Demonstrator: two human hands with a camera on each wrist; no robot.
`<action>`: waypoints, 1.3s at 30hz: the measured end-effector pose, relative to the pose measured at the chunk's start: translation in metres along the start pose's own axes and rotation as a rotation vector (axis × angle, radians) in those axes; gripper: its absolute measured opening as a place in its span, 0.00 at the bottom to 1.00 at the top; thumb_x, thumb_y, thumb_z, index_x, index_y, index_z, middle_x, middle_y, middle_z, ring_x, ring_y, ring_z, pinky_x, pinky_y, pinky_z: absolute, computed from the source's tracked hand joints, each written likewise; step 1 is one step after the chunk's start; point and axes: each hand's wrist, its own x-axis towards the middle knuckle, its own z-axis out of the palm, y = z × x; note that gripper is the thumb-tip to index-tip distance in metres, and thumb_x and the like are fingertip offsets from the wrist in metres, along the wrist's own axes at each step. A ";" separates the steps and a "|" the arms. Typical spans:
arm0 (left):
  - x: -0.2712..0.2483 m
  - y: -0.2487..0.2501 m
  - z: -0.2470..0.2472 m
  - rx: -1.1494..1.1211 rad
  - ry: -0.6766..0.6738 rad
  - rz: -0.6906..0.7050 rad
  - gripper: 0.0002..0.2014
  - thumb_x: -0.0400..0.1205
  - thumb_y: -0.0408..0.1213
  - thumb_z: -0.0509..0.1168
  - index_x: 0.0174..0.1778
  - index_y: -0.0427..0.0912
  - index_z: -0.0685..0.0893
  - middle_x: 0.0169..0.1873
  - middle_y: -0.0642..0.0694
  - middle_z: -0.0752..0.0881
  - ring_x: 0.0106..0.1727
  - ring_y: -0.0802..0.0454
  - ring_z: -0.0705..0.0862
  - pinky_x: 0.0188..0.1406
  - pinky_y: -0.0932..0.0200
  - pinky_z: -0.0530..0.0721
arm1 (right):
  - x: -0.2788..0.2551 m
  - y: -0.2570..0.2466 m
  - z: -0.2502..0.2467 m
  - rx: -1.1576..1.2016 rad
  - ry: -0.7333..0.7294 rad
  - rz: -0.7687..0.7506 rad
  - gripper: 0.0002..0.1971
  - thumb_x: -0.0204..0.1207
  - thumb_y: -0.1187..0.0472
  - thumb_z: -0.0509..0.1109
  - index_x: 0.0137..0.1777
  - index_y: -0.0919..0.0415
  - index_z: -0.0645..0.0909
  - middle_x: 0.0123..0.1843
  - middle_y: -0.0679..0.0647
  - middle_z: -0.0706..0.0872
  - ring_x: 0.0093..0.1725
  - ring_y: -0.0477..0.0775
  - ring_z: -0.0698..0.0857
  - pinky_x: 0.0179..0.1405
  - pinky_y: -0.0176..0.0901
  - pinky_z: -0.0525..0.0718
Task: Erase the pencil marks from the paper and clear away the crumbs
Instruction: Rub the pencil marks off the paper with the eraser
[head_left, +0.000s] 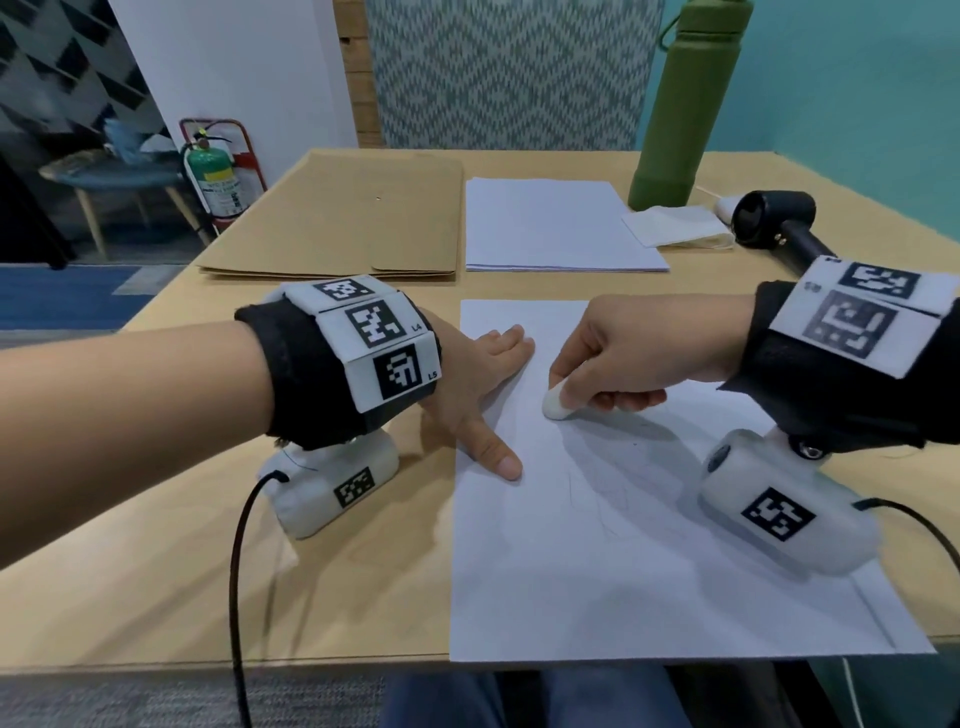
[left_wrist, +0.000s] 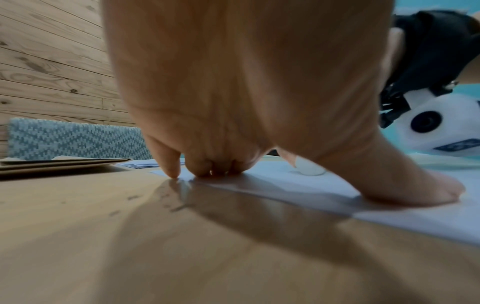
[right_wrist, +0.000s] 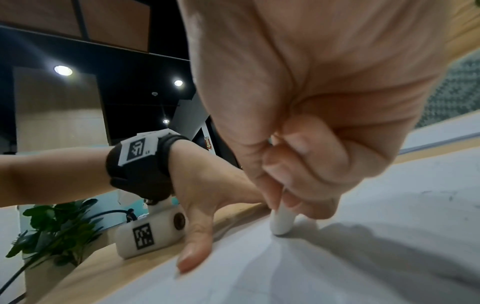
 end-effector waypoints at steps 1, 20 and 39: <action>0.000 0.000 0.000 -0.001 -0.001 0.000 0.60 0.71 0.66 0.65 0.80 0.46 0.26 0.81 0.53 0.29 0.84 0.56 0.40 0.83 0.48 0.47 | 0.000 -0.001 -0.001 -0.002 0.010 0.009 0.15 0.73 0.62 0.72 0.25 0.56 0.80 0.23 0.50 0.78 0.21 0.48 0.72 0.19 0.33 0.71; 0.002 -0.001 0.000 0.004 -0.019 -0.016 0.61 0.69 0.68 0.65 0.79 0.47 0.25 0.80 0.55 0.28 0.84 0.55 0.40 0.83 0.45 0.50 | -0.016 -0.003 0.009 -0.018 -0.150 -0.018 0.07 0.71 0.59 0.75 0.34 0.60 0.86 0.24 0.50 0.78 0.19 0.46 0.71 0.17 0.31 0.70; -0.002 0.002 -0.001 0.016 -0.011 -0.034 0.62 0.70 0.66 0.66 0.79 0.47 0.24 0.80 0.54 0.28 0.84 0.55 0.40 0.83 0.48 0.47 | -0.013 -0.002 0.006 0.006 -0.047 0.005 0.10 0.71 0.61 0.74 0.28 0.60 0.83 0.24 0.52 0.77 0.22 0.50 0.69 0.20 0.34 0.69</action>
